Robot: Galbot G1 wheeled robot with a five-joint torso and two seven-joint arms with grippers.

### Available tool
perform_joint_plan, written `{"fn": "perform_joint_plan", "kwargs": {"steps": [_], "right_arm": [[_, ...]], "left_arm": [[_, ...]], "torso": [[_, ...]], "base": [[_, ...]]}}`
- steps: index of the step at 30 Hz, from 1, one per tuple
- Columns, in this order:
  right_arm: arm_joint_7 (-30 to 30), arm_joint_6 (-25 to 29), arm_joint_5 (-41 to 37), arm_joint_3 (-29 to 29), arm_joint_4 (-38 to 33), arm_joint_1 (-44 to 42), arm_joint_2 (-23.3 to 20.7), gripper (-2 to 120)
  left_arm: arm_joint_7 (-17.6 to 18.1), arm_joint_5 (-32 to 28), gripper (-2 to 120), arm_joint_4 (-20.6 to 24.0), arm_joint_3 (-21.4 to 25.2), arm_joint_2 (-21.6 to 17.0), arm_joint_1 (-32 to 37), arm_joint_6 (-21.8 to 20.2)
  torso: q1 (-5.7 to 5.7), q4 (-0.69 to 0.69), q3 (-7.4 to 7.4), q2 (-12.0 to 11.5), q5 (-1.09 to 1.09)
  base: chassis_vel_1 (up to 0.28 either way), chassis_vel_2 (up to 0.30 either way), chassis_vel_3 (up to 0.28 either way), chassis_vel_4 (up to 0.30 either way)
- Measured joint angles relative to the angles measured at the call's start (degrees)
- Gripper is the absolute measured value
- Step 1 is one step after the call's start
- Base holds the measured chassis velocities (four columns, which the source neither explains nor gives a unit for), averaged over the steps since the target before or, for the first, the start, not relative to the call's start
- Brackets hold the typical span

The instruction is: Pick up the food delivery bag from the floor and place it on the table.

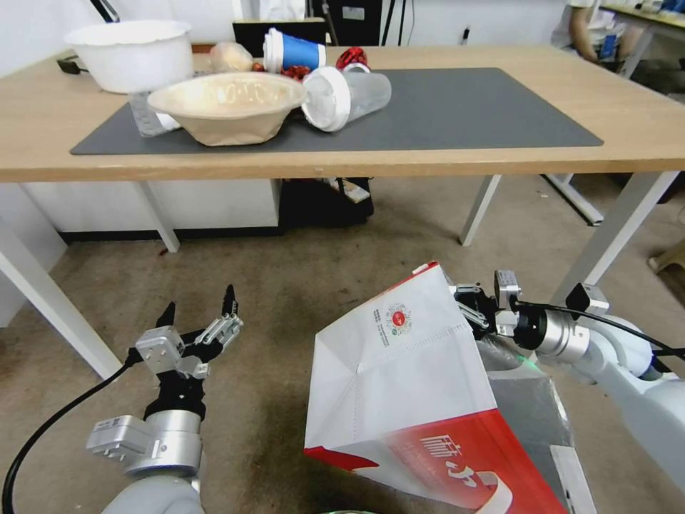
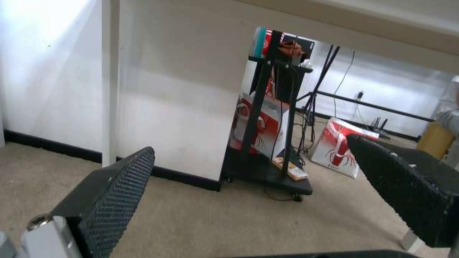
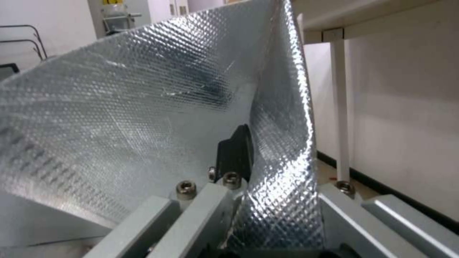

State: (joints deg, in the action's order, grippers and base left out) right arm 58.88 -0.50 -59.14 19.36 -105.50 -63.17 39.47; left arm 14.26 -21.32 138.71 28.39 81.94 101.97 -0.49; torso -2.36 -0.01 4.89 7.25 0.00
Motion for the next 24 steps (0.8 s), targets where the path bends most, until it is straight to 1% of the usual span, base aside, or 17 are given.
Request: {"fn": "perform_joint_plan", "kwargs": {"steps": [5,7,9,14,17,19,21,22,24], "right_arm": [[-0.07,-0.03,0.12,-0.26,0.11,0.06,0.30,0],[-0.08,-0.03,0.16,-0.27,0.17,0.07,0.32,0],[-0.11,-0.05,0.26,-0.30,0.44,0.09,0.34,0],[-0.09,-0.29,0.32,-0.30,0.60,0.06,0.36,0],[-0.07,-0.50,0.29,-0.31,0.60,0.09,0.45,0],[-0.07,-0.54,0.25,-0.33,0.60,0.12,0.46,0],[0.02,-0.66,0.15,-0.53,0.60,0.30,0.47,0],[0.02,-0.66,0.15,-0.53,0.60,0.30,0.47,0],[0.18,-0.81,0.06,-0.70,0.61,0.53,0.52,0]], "left_arm": [[0.05,-0.01,100,-0.09,-0.04,-0.05,-0.18,-0.40],[0.06,-0.03,100,-0.14,-0.05,-0.06,-0.22,-0.46],[0.16,-0.06,100,-0.31,-0.11,-0.17,-0.29,-0.60],[0.15,-0.04,100,-0.50,-0.11,-0.24,-0.38,-0.63],[0.11,0.01,100,-0.55,-0.13,-0.27,-0.49,-0.66],[0.11,0.01,100,-0.57,-0.13,-0.28,-0.51,-0.68],[0.17,0.00,100,-0.66,-0.12,-0.36,-0.62,-0.81],[0.17,0.00,100,-0.66,-0.12,-0.36,-0.62,-0.81],[0.19,-0.04,100,-0.70,-0.09,-0.37,-0.69,-0.86]], "torso": [[-0.28,0.00,1.08,1.35,0.00],[-0.31,0.00,1.28,1.58,0.00],[-0.40,0.00,1.92,2.32,0.00],[-0.54,0.00,2.60,3.13,0.00],[-0.72,0.00,3.34,4.06,0.00],[-0.76,0.00,3.46,4.22,0.00],[-0.99,0.00,4.06,5.04,0.00],[-0.99,0.00,4.06,5.04,0.00],[-1.20,0.00,4.57,5.78,0.00]], "base": [[0.000,0.000,0.000,0.000],[0.000,0.000,0.000,0.000],[0.000,0.000,0.000,0.000],[0.000,0.000,0.000,0.000],[0.000,0.000,0.000,0.000],[0.000,0.000,0.000,0.000],[0.000,0.000,0.000,0.000],[0.000,0.000,0.000,0.000],[0.000,0.000,0.000,0.000]]}}
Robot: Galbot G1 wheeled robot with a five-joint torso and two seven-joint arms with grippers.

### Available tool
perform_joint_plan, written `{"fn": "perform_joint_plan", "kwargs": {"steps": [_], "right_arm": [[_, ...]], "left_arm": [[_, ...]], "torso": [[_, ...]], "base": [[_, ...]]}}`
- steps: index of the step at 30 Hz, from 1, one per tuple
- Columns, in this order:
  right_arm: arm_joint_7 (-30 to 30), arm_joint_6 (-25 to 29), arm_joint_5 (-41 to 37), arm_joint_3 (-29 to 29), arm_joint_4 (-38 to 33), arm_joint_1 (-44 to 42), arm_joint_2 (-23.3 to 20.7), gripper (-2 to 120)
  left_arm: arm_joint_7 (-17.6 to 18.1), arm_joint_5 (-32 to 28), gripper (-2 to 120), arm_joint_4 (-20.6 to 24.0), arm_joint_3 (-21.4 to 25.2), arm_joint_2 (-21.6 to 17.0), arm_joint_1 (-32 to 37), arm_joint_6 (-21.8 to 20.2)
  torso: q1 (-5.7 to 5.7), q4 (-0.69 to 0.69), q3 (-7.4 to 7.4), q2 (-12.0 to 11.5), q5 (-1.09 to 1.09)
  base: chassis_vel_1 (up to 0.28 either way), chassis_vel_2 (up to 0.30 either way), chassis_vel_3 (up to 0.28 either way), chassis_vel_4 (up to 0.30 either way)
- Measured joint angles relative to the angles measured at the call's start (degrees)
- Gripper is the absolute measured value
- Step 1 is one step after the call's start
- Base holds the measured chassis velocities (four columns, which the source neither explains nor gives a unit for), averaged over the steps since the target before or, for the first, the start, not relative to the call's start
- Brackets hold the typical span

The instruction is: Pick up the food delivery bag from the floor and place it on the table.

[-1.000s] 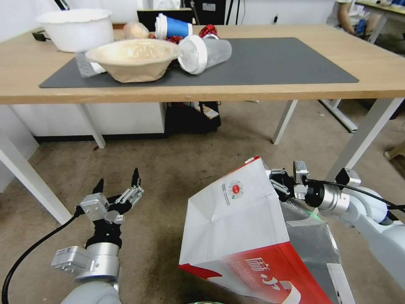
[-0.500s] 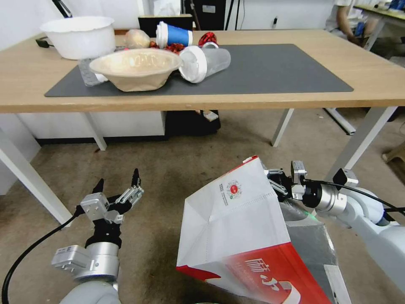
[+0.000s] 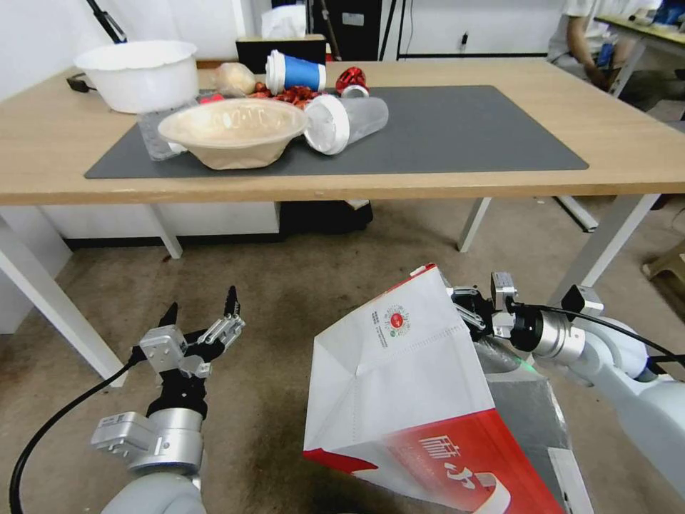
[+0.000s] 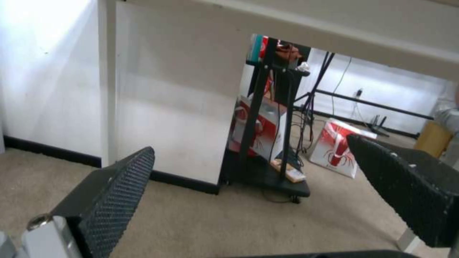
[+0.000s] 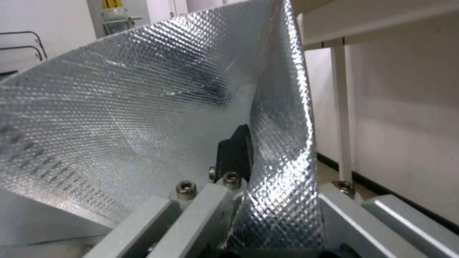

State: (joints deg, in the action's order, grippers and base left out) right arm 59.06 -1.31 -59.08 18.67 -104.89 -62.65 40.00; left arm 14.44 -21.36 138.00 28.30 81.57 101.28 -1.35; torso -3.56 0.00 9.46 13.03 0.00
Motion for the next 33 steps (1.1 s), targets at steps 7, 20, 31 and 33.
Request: {"fn": "perform_joint_plan", "kwargs": {"steps": [7,20,31,33], "right_arm": [[0.29,-0.29,-0.26,-0.20,0.04,0.24,0.03,0],[1.07,-0.89,-0.58,-0.19,-0.49,-0.24,-0.01,0],[0.99,-0.97,-0.95,0.65,-2.37,-1.81,-0.18,0],[0.88,-0.98,-1.02,0.83,-2.62,-2.00,-0.22,0]], "left_arm": [[-0.01,0.01,100,-0.31,0.11,0.00,-0.26,-0.16],[-0.03,0.16,100,-0.16,0.13,0.12,0.02,-0.16],[-0.04,0.17,100,0.16,0.13,-0.05,0.13,-0.15],[-0.05,0.17,100,0.16,0.08,-0.07,0.07,-0.15]], "torso": [[-0.24,0.00,0.98,1.20,0.00],[-1.00,0.00,3.03,4.00,0.00],[-1.46,-0.01,4.08,5.52,0.01],[-1.54,0.00,4.31,5.84,0.00]], "base": [[0.000,0.000,0.000,0.000],[0.000,0.000,0.000,0.000],[0.000,0.000,0.000,0.000],[0.000,0.000,0.000,0.000]]}}
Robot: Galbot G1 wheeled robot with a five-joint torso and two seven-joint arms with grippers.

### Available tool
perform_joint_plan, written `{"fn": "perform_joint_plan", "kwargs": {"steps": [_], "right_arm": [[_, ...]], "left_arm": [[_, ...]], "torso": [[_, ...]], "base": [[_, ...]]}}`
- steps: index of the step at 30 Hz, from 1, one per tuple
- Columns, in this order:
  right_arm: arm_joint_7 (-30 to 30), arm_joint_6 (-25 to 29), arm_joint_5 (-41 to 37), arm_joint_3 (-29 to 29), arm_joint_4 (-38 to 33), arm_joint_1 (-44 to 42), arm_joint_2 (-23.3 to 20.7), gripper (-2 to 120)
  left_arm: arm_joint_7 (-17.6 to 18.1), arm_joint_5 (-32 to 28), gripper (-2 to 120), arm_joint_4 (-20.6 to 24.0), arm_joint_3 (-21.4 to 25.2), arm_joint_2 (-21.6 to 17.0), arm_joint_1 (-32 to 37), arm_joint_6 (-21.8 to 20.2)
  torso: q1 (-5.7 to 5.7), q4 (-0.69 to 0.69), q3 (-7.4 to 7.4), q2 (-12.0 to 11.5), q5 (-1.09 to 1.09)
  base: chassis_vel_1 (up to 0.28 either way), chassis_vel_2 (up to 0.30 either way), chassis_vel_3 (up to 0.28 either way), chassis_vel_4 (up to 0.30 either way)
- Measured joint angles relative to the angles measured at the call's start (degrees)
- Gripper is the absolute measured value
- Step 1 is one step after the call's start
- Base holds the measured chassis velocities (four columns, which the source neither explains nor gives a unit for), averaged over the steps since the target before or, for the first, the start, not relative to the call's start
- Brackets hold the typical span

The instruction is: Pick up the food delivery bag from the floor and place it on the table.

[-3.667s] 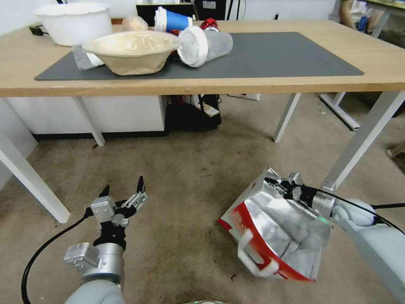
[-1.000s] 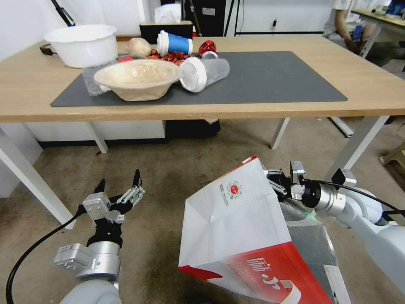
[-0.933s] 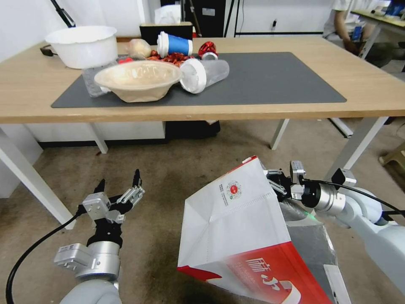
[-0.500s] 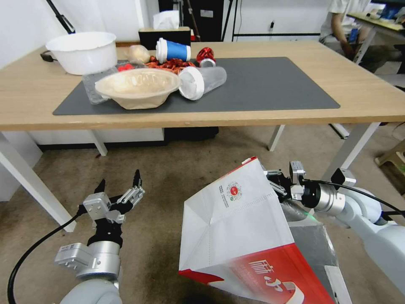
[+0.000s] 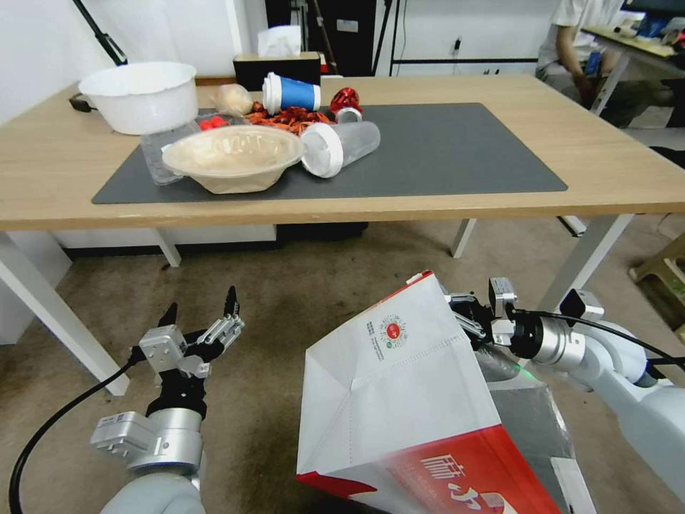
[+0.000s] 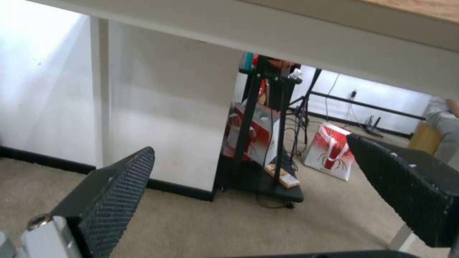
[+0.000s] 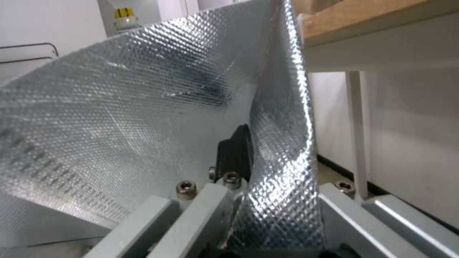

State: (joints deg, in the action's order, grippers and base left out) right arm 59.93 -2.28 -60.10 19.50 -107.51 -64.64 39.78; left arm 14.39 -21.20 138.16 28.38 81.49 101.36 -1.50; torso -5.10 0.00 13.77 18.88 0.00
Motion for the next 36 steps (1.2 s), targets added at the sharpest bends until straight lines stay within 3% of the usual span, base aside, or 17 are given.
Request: {"fn": "perform_joint_plan", "kwargs": {"steps": [17,36], "right_arm": [[-0.42,0.00,0.15,0.03,-0.10,-0.18,0.26,0],[-0.68,-0.15,0.21,-0.55,0.25,0.62,0.19,0]], "left_arm": [[0.28,-0.30,100,-0.12,-0.24,-0.01,-0.44,0.00],[0.57,-0.48,100,-0.36,-0.25,0.00,-0.87,-0.08]], "torso": [[-0.63,-0.01,1.38,2.02,0.00],[-2.22,-0.01,4.43,6.68,0.00]], "base": [[0.000,0.000,0.000,0.000],[0.000,0.000,0.000,0.000]]}}
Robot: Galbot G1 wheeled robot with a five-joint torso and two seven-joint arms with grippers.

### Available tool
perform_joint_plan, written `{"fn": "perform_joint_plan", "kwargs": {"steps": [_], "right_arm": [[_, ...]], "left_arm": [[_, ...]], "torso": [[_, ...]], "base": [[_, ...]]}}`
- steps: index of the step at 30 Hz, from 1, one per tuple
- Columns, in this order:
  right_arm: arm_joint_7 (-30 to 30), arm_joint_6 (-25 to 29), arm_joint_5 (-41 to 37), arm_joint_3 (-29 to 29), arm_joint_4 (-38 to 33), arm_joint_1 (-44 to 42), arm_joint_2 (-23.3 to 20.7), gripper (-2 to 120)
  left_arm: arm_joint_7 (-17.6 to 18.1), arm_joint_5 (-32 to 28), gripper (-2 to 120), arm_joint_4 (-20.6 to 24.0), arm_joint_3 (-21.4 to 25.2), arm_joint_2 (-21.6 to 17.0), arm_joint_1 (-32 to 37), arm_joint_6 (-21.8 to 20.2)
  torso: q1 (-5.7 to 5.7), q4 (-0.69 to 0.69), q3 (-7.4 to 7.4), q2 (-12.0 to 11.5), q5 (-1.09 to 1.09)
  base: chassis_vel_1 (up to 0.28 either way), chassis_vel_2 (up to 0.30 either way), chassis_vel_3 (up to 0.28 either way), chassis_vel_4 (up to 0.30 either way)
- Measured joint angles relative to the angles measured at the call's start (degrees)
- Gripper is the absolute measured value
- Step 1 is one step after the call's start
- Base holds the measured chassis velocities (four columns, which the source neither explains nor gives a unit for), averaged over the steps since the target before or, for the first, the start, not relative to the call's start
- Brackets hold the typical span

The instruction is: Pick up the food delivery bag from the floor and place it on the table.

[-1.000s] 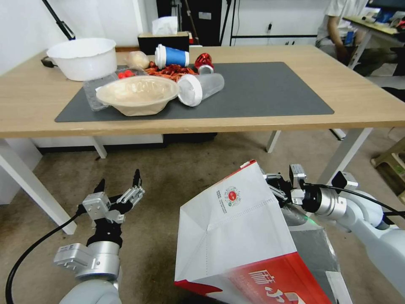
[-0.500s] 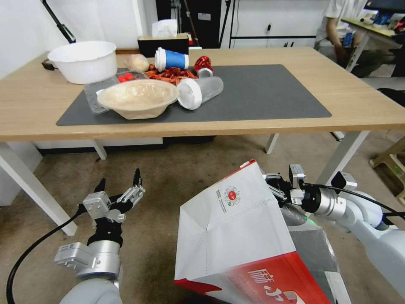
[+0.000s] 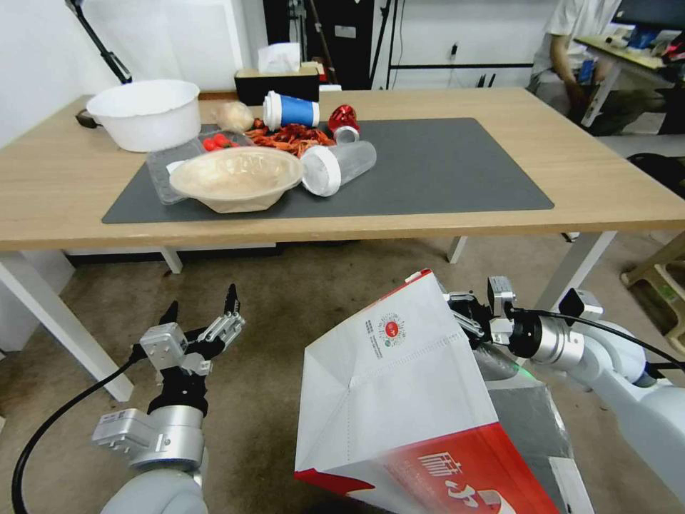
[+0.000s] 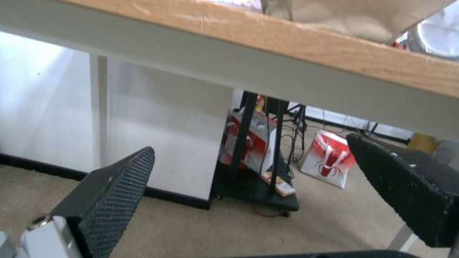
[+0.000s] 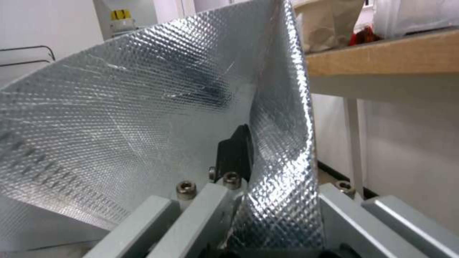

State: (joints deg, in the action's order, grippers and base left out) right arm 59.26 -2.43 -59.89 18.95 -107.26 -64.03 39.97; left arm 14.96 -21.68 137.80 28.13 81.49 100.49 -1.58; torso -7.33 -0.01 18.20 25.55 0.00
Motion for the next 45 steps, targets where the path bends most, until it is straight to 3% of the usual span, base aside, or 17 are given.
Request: {"fn": "perform_joint_plan", "kwargs": {"steps": [45], "right_arm": [[-0.28,-0.05,0.28,-0.46,-0.13,0.27,-0.01,0]], "left_arm": [[0.19,0.12,100,-0.16,-0.07,-0.03,-0.22,-0.20]], "torso": [[-3.95,0.00,6.55,10.49,0.00]], "base": [[0.000,0.000,0.000,0.000]]}}
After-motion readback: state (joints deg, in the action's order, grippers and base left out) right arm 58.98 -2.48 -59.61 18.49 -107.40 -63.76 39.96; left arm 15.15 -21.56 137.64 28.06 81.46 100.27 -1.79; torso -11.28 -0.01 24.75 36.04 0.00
